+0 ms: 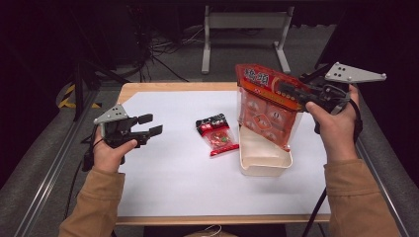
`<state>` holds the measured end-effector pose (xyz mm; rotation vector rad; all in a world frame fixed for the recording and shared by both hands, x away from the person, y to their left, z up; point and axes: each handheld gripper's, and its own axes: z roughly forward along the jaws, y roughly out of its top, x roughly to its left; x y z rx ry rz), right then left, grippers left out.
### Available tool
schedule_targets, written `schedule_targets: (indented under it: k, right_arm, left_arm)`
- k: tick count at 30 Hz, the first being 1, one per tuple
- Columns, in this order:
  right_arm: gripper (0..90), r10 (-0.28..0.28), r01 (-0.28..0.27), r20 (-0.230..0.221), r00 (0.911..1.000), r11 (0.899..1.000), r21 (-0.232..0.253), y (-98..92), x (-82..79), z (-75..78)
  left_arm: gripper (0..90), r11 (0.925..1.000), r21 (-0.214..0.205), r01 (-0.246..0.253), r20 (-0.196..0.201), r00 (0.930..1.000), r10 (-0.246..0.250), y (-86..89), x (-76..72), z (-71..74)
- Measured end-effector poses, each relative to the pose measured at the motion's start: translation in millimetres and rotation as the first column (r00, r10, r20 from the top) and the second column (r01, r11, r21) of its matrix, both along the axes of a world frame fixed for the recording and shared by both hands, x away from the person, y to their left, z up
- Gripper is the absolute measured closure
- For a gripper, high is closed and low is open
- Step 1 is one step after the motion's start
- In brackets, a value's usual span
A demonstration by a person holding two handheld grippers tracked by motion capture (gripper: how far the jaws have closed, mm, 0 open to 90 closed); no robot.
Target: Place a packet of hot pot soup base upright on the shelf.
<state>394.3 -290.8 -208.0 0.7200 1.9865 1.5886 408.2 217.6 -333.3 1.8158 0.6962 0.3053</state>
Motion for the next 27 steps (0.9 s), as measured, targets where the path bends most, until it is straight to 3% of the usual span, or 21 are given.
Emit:
schedule_targets:
  k: [27]
  right_arm:
    - [89.8,-0.053,0.053,-0.027,0.9982,0.998,-0.014,-9.3,13.1,-41.8]
  left_arm:
    - [37.2,1.0,-0.001,-0.004,-0.016,0.9999,0.004,0.2,3.5,-4.8]
